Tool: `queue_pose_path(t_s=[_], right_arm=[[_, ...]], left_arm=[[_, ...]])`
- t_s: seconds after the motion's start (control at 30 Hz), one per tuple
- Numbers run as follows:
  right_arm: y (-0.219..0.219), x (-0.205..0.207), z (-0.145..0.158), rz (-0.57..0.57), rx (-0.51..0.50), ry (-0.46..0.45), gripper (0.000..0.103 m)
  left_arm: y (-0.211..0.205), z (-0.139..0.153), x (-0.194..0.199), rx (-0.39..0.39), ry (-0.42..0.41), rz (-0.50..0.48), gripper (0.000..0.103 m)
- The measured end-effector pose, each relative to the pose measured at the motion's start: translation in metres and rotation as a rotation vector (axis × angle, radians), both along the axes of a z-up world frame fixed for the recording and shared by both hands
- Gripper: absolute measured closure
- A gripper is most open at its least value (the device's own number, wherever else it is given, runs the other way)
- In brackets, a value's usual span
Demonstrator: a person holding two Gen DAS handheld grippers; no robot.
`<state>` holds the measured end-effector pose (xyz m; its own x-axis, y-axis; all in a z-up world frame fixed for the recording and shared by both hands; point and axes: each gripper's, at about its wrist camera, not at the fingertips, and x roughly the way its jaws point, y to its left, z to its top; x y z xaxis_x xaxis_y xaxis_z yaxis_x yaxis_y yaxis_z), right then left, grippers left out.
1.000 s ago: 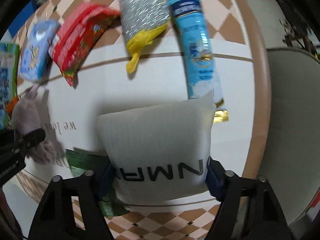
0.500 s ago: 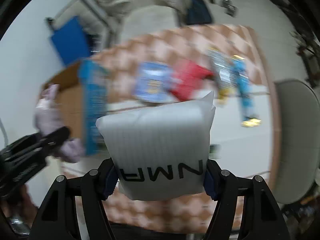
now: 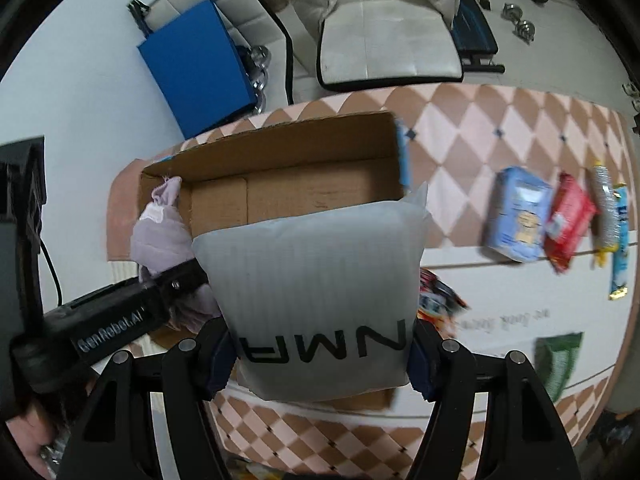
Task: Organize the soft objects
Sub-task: 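Carry both items into the cardboard box and open both tools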
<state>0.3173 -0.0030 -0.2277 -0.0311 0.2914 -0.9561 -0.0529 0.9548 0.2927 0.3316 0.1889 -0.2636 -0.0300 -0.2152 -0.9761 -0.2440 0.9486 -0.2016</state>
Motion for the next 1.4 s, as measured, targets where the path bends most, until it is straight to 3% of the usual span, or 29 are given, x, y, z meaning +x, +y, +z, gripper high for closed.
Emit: queue_pose_path(t_s=[0.17, 0.33, 0.6, 0.67, 0.73, 0.9, 1.03, 1.4], right_arm=[[0.03, 0.025, -0.046, 0.006, -0.053, 0.042, 0.031], [0.049, 0.038, -0.071, 0.009, -0.089, 0.055, 0.031], [0.062, 0.053, -0.091, 0.033, -0.136, 0.05, 0.029], [0.065, 0.059, -0.098, 0.043, -0.136, 0.059, 0.026], [0.065, 0.061, -0.098, 0.042, -0.137, 0.072, 0.023], [0.066, 0.056, -0.082, 0.058, -0.16, 0.035, 0.01], [0.066, 0.045, -0.065, 0.069, -0.18, 0.003, 0.0], [0.054, -0.034, -0.02, 0.053, -0.247, -0.139, 0.0]], left_arm=[[0.02, -0.037, 0.025, -0.054, 0.082, -0.016, 0.068], [0.02, -0.066, 0.04, -0.069, 0.142, -0.065, 0.068], [0.024, -0.079, 0.046, -0.088, 0.161, -0.083, 0.067], [0.027, -0.08, 0.045, -0.101, 0.166, -0.069, 0.063], [0.032, -0.076, 0.043, -0.081, 0.155, -0.072, 0.036], [0.039, -0.048, 0.034, 0.017, 0.085, -0.101, 0.006], [0.048, -0.02, 0.014, 0.072, 0.009, -0.096, 0.004], [0.042, 0.033, -0.069, 0.238, -0.198, -0.093, 0.003]])
